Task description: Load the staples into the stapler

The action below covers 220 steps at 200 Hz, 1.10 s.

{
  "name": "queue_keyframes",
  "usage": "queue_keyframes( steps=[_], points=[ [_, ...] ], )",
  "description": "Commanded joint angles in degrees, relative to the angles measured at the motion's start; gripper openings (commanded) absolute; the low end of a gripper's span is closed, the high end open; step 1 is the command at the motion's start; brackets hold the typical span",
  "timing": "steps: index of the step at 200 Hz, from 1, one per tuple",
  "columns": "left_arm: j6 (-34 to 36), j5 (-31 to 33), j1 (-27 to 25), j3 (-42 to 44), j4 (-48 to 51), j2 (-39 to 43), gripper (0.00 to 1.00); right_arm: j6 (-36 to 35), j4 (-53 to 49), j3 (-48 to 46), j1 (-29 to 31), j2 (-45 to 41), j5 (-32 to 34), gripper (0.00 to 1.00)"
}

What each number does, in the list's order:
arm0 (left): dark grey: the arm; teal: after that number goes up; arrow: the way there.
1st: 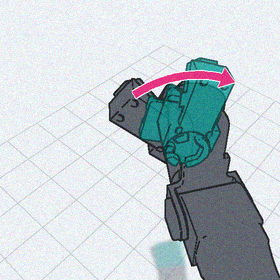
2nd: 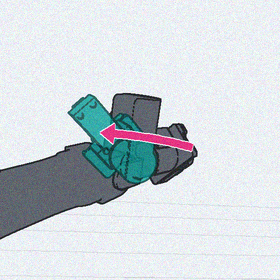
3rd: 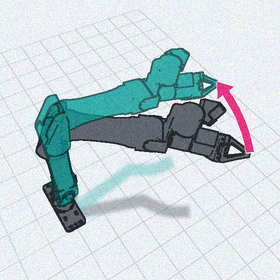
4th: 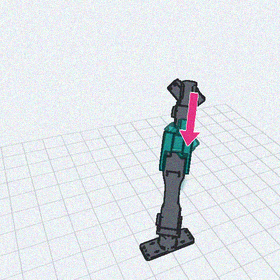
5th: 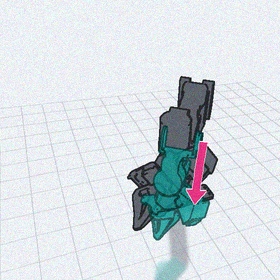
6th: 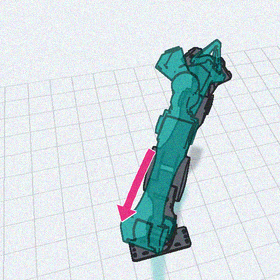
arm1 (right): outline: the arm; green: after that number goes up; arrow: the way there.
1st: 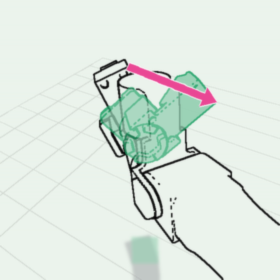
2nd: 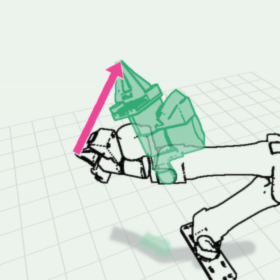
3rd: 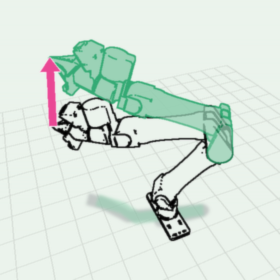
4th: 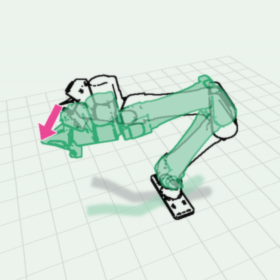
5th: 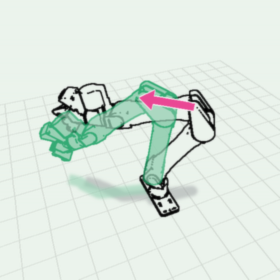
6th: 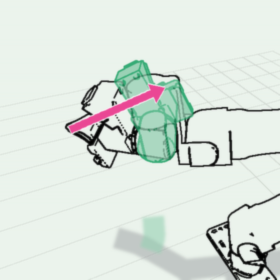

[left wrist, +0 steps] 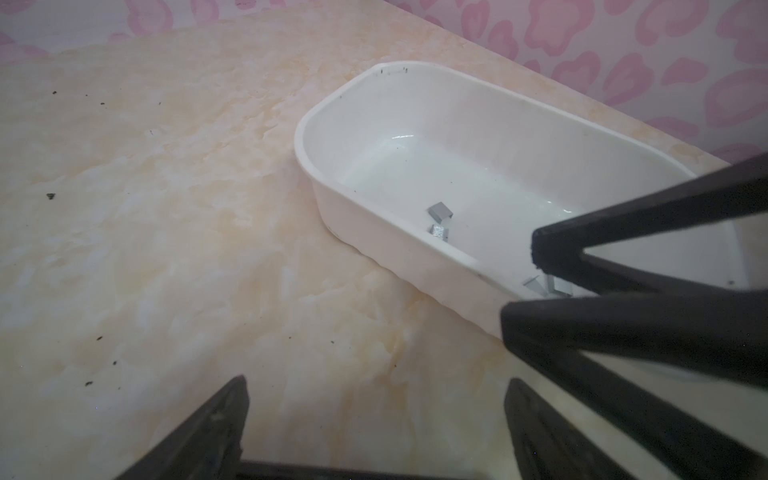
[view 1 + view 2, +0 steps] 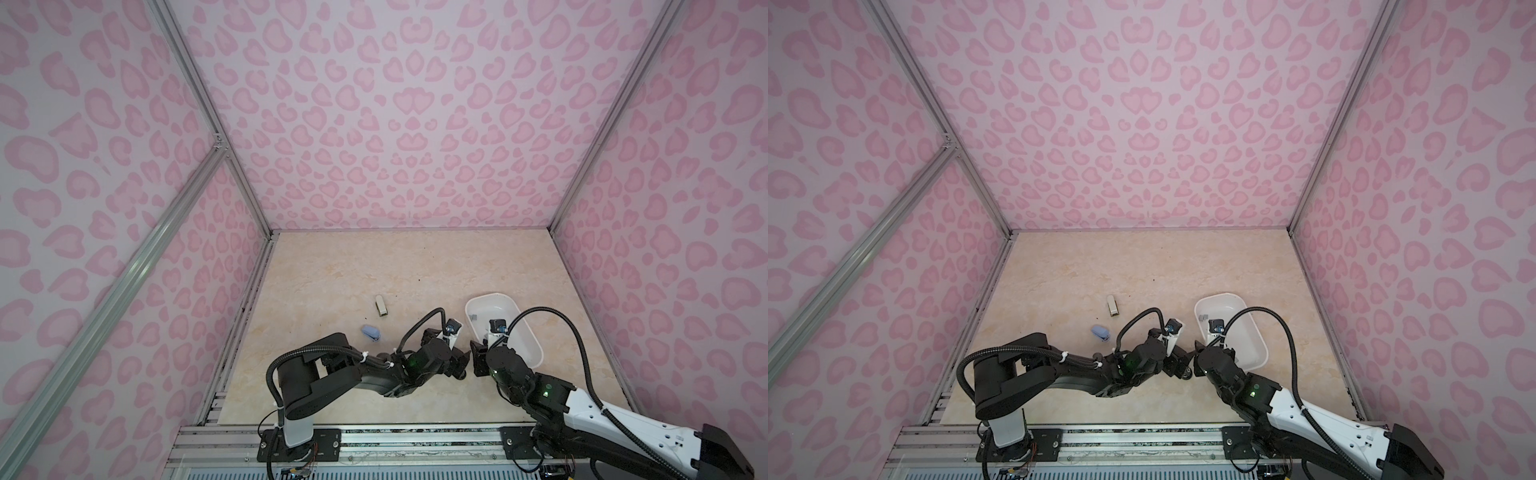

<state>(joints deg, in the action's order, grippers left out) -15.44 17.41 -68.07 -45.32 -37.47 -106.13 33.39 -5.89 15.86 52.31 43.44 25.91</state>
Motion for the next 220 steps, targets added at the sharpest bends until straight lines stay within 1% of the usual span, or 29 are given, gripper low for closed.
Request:
queue_keyframes(
  steps=[1,19,44,61,90,111,128,157,181,200,211,220],
  points=[
    [-1.09,-3.28,-0.73,0.78,2.73,-1.26,0.96,0.01,-0.15,0.26,-0.37,-0.15,0.63,0.40],
    [1.33,-3.75,-2.20,1.28,2.58,-1.60,0.96,-0.14,0.05,0.14,-0.79,-0.45,0.11,0.40],
    [5.54,1.67,-5.67,0.54,4.19,-3.47,0.96,-0.23,0.66,-0.12,-1.00,-0.25,-1.01,0.40],
    [6.70,4.99,-7.14,0.91,3.79,-4.65,0.96,-0.08,0.82,-0.26,-1.20,0.13,-1.29,0.41],
    [7.11,5.28,-8.11,1.64,3.81,-4.56,0.96,-0.21,1.26,-0.29,-1.47,0.35,-1.87,0.41],
    [7.19,3.53,-8.79,1.74,5.42,-2.77,0.96,-0.37,1.55,-0.07,-1.60,0.55,-2.35,0.41],
    [6.38,-0.17,-8.92,1.23,7.58,-1.17,0.96,-0.36,1.83,-0.19,-1.79,0.83,-2.74,0.41],
    [1.50,-5.81,-8.89,0.97,11.36,0.75,0.96,-0.17,2.63,-0.29,-2.00,1.69,-3.89,0.41],
    [-2.46,-10.93,-8.75,3.31,9.84,2.69,0.96,0.01,4.20,-0.96,-2.25,2.09,-5.01,0.41],
    [-4.23,-11.34,-8.70,6.01,7.97,4.53,0.96,0.11,4.37,-1.08,-2.29,2.53,-5.44,0.41],
    [-4.50,-10.18,-8.70,6.17,8.88,4.94,0.96,0.22,4.48,-1.12,-2.31,2.62,-5.52,0.41],
    [-4.18,-11.16,-8.66,6.21,9.22,5.35,0.96,0.25,4.57,-1.25,-2.31,2.61,-5.69,0.41]
  ],
)
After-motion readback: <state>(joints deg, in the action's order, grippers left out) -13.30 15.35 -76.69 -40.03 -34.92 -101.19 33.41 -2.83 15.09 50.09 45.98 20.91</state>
